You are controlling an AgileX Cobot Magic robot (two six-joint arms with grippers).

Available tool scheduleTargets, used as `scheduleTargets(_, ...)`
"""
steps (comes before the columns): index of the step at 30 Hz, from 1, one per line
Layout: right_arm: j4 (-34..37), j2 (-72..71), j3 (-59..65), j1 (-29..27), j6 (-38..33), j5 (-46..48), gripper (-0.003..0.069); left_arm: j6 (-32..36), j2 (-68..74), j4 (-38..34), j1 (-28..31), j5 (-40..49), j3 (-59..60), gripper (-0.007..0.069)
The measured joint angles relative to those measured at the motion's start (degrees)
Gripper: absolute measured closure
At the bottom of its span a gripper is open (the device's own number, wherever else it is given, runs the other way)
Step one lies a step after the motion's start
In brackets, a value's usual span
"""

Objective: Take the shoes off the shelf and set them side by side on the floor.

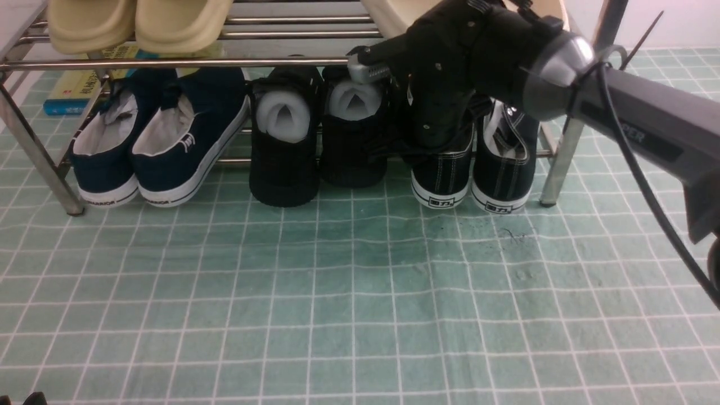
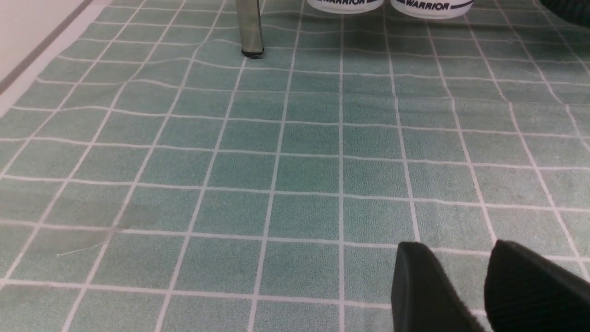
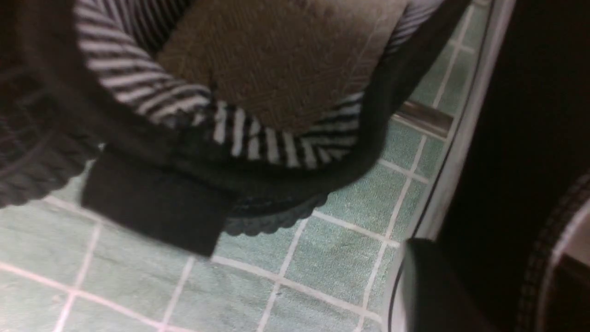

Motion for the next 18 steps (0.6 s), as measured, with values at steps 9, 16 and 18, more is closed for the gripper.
scheduleTargets(9, 1.09, -2.57, 0.06, 0.46, 0.12, 6.45, 0.0655, 0.0, 0.0, 0.0, 0.0, 0.0, 0.0, 0.0382)
scheduleTargets(16, 4.21, -8.54, 0.1, 1.21, 0.0, 12.13, 0.0655, 0.0, 0.0, 0.0, 0.0, 0.0, 0.0, 0.0382)
scheduleTargets(18, 6.25, -10.7, 0.11, 1.21, -0.95, 12.49, 0.0655, 0.0, 0.0, 0.0, 0.0, 0.0, 0.0, 0.0382)
